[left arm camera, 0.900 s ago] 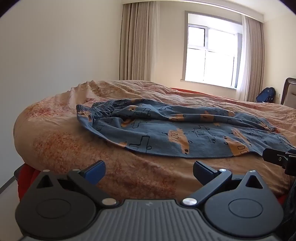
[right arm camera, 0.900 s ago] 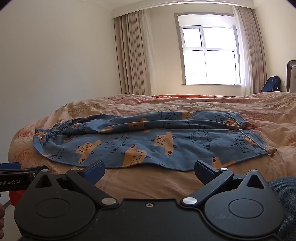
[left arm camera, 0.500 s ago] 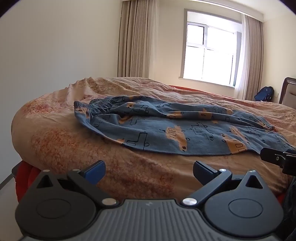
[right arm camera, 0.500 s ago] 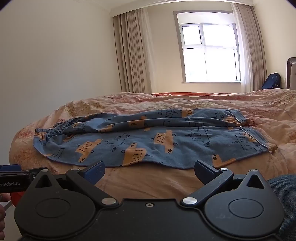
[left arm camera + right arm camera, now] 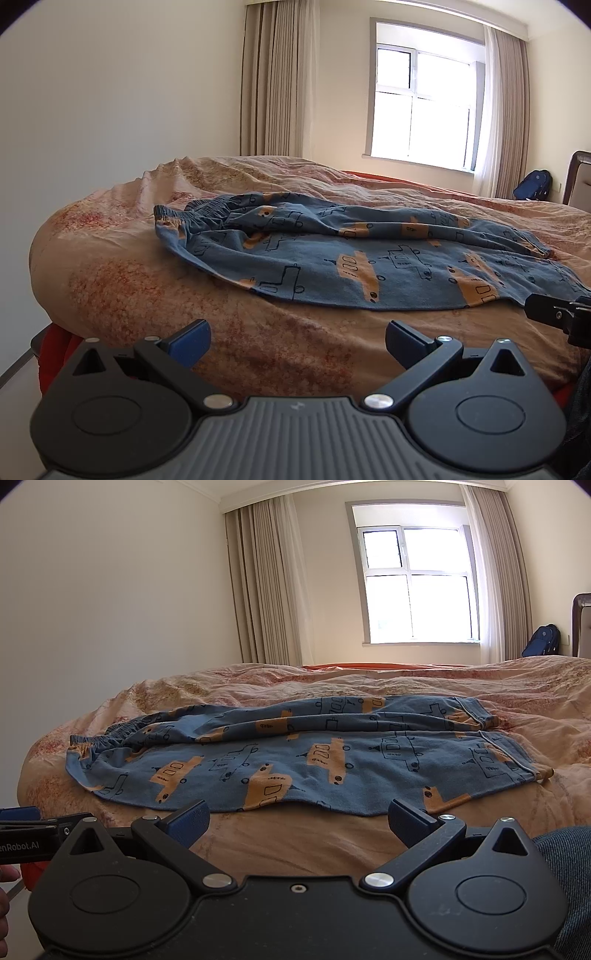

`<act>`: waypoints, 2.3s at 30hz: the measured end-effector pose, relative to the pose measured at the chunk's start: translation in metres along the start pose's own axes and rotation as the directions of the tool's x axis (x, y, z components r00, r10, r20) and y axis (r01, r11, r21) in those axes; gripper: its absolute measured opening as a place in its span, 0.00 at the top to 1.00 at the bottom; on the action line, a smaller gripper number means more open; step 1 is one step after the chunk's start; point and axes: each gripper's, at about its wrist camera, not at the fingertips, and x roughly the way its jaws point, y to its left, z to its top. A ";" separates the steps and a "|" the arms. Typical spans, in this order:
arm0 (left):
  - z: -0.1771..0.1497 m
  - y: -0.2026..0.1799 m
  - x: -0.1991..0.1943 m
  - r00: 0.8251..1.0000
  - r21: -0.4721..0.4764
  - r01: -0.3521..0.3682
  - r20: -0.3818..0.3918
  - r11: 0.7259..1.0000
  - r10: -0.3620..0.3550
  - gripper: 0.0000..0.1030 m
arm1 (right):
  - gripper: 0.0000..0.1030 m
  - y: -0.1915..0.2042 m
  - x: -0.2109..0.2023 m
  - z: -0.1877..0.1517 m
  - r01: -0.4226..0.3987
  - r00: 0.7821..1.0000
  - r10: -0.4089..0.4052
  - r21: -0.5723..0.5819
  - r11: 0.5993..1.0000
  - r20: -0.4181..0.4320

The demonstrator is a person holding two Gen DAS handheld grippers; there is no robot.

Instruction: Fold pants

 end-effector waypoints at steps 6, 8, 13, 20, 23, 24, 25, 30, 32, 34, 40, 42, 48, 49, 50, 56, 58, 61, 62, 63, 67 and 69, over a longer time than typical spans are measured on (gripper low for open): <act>0.000 0.005 -0.001 1.000 -0.007 0.003 0.005 1.000 -0.003 0.00 | 0.00 -0.001 0.000 0.000 0.000 1.000 0.000 0.001 1.000 -0.001; 0.000 0.005 -0.001 1.000 -0.005 0.001 0.008 1.000 -0.001 0.00 | 0.00 0.000 0.000 0.000 0.001 1.000 -0.001 0.001 1.000 -0.001; 0.000 0.005 -0.002 1.000 -0.005 -0.003 0.006 1.000 0.003 0.00 | 0.00 0.000 0.000 0.000 0.000 1.000 0.000 0.001 1.000 -0.001; 0.000 0.005 -0.002 1.000 -0.003 -0.002 0.009 1.000 0.002 0.00 | 0.00 0.000 0.000 0.000 0.000 1.000 0.000 0.001 1.000 -0.002; 0.000 0.005 -0.002 1.000 -0.004 -0.002 0.009 1.000 0.002 0.00 | 0.00 0.000 0.000 0.000 0.000 1.000 0.000 0.001 1.000 -0.002; 0.000 0.005 -0.002 1.000 -0.004 -0.002 0.009 1.000 0.002 0.00 | 0.00 0.000 0.000 -0.001 0.000 1.000 0.000 0.001 1.000 -0.002; 0.000 0.005 -0.002 1.000 -0.003 -0.001 0.009 1.000 0.001 0.00 | 0.00 0.000 0.000 0.000 0.001 1.000 -0.001 0.000 1.000 -0.002; 0.000 0.005 -0.003 1.000 -0.003 -0.002 0.009 1.000 0.002 0.00 | 0.00 0.000 0.000 0.000 0.000 1.000 0.000 0.001 1.000 -0.002; 0.000 0.005 -0.003 1.000 -0.002 -0.002 0.009 1.000 0.002 0.00 | 0.00 0.000 0.000 0.000 0.001 1.000 -0.001 0.001 1.000 -0.002; 0.000 0.005 -0.003 1.000 -0.003 -0.002 0.009 1.000 0.002 0.00 | 0.00 0.000 0.000 0.000 0.001 1.000 -0.001 0.001 1.000 -0.002; 0.000 0.005 -0.003 1.000 -0.002 -0.002 0.009 1.000 0.002 0.00 | 0.00 0.000 0.000 0.000 0.001 1.000 -0.001 0.001 1.000 -0.002; 0.000 0.005 -0.003 1.000 -0.002 -0.002 0.008 1.000 0.002 0.00 | 0.00 0.000 0.000 0.000 0.001 1.000 -0.001 0.001 1.000 -0.002; 0.000 0.005 -0.003 1.000 -0.002 -0.002 0.009 1.000 0.002 0.00 | 0.00 0.000 0.000 0.000 0.001 1.000 -0.001 0.001 1.000 -0.003; 0.000 0.005 -0.003 1.000 -0.002 -0.002 0.009 1.000 0.002 0.00 | 0.00 0.000 0.000 0.000 0.001 1.000 -0.001 0.001 1.000 -0.002; 0.000 0.005 -0.003 1.000 -0.002 -0.002 0.009 1.000 0.002 0.00 | 0.00 0.000 0.000 0.000 0.001 1.000 -0.001 0.001 1.000 -0.002; 0.000 0.005 -0.003 1.000 -0.002 -0.002 0.009 1.000 0.002 0.00 | 0.00 0.000 0.000 -0.001 0.001 1.000 -0.001 0.001 1.000 -0.003; 0.000 0.004 -0.003 1.000 -0.002 -0.002 0.009 1.000 0.002 0.00 | 0.00 0.000 0.000 0.000 0.001 1.000 -0.001 0.001 1.000 -0.003; 0.000 0.004 -0.003 1.000 0.000 -0.003 0.008 1.000 0.003 0.00 | 0.00 0.000 0.000 0.000 0.001 1.000 -0.001 0.001 1.000 -0.002; 0.000 0.004 -0.003 1.000 0.001 -0.004 0.008 1.000 0.004 0.00 | 0.00 0.000 0.000 0.000 0.001 1.000 -0.001 0.001 1.000 -0.003; 0.000 0.005 -0.003 1.000 0.001 -0.005 0.008 1.000 0.005 0.00 | 0.00 0.000 0.000 -0.001 0.001 1.000 -0.001 0.001 1.000 -0.003; 0.000 0.005 -0.003 1.000 0.001 -0.006 0.002 1.000 0.006 0.00 | 0.00 0.000 0.000 0.000 0.001 1.000 -0.001 0.001 1.000 -0.003; 0.001 0.005 -0.003 1.000 0.003 -0.005 -0.005 1.000 0.005 0.00 | 0.00 0.000 0.001 -0.001 0.000 1.000 0.000 0.001 1.000 -0.005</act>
